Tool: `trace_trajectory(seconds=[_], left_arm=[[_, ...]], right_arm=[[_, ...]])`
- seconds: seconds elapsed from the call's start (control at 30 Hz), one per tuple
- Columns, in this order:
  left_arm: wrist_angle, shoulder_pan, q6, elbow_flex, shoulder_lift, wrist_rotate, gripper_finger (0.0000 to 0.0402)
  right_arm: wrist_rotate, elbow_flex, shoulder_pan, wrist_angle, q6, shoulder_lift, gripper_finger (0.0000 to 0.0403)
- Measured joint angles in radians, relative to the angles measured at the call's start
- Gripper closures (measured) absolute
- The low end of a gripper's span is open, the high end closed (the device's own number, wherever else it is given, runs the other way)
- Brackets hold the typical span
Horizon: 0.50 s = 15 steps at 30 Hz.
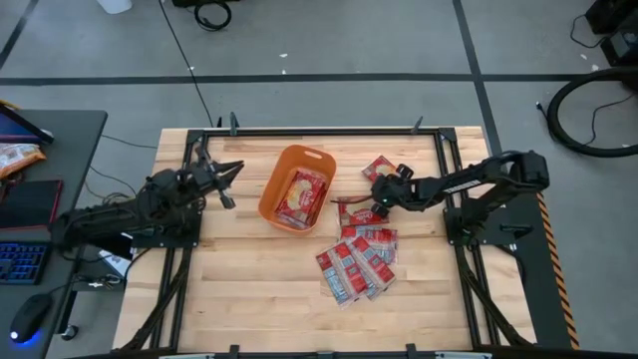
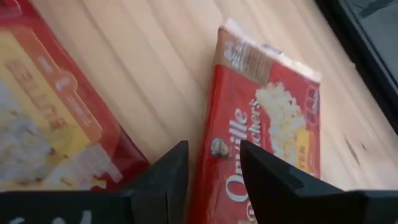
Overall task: Sort popcorn bags into baskets
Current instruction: Put the red popcorn pack into the orange bin
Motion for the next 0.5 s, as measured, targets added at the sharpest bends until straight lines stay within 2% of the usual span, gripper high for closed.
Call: trace_trajectory(seconds=[0.2, 0.43, 0.5], left_arm=[[-0.003, 0.0, 0.002, -0.02, -0.056, 0.0, 0.0365], [-0.002, 0.0, 0.002, -0.02, -0.055, 0.0, 0.0365], [-0.002, 0.0, 0.002, -0.02, -0.055, 0.0, 0.0365]], right_arm=[[0.002, 0.003, -0.007, 0.007, -0.021, 0.064, 0.0278], [0.018, 0.003, -0.005, 0.01, -0.023, 0.081, 0.0377], [0.014, 0.001, -0.005, 0.002, -0.025, 0.067, 0.0385]])
